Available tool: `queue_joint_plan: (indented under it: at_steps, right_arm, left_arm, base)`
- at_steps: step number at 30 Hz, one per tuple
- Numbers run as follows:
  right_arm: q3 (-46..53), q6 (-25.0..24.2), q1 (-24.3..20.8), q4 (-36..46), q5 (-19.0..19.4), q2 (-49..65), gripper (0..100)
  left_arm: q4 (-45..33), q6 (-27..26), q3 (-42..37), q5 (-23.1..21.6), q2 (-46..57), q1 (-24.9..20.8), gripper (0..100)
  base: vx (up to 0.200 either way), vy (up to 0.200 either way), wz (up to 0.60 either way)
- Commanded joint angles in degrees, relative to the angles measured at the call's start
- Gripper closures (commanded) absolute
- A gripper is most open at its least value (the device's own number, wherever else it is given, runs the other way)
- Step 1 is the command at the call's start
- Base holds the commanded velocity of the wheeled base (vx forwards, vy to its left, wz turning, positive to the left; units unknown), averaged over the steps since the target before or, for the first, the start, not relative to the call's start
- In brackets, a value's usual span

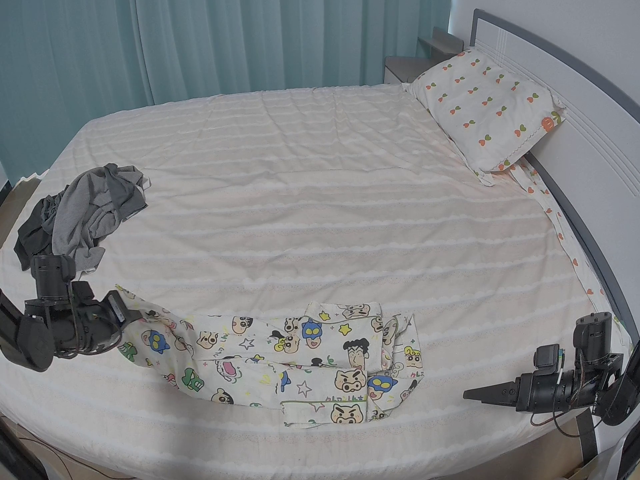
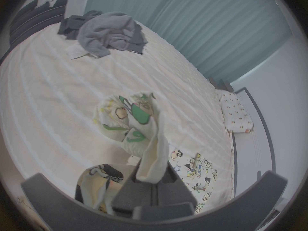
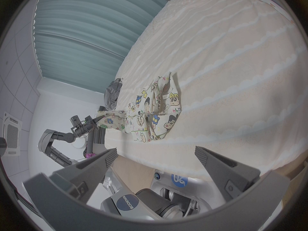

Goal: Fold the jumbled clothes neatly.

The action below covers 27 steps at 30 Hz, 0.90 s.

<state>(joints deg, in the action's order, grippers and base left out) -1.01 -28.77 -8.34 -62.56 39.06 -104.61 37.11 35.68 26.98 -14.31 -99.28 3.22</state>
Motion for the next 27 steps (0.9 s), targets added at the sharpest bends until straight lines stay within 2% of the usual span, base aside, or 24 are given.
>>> queue_joint_plan:
  at_steps: [1, 2, 3, 5, 10, 16, 27]
  right_arm:
    - [0.92, 0.03, -0.01, -0.02, 0.05, -0.07, 0]
    - [0.92, 0.03, -0.01, -0.02, 0.05, -0.07, 0]
    - [0.92, 0.03, 0.08, -0.02, -0.04, -0.07, 0]
    - [0.92, 0.03, 0.16, -0.02, -0.04, -0.07, 0]
    - [0.84, 0.03, 0.16, -0.02, -0.04, -0.07, 0]
    - [0.92, 0.03, 0.16, -0.02, -0.04, -0.16, 0]
    - [0.92, 0.12, 0.08, -0.1, -0.04, -0.16, 0]
  left_arm:
    - [-2.92, 5.19, 6.51, 16.07, 1.11, -28.79, 100]
    - [-3.01, 5.19, 6.68, 16.25, 0.93, -29.23, 100]
    - [-3.89, 5.1, 9.15, 19.5, -1.0, -35.12, 100]
    - [-4.5, 5.1, 13.19, 21.87, -4.17, -39.34, 100]
    - [-7.84, 5.1, 22.59, 24.24, -10.5, -46.81, 100]
    - [-8.81, 5.19, 29.27, 24.51, -14.71, -50.59, 100]
    - [-8.46, 5.28, 33.4, 24.77, -18.32, -51.82, 100]
  base:
    - [0.0, 0.0, 0.0]
    - [0.0, 0.0, 0.0]
    - [0.0, 0.0, 0.0]
    - [0.0, 0.0, 0.0]
    - [0.0, 0.0, 0.0]
    - [0.0, 0.0, 0.0]
    - [0.0, 0.0, 0.0]
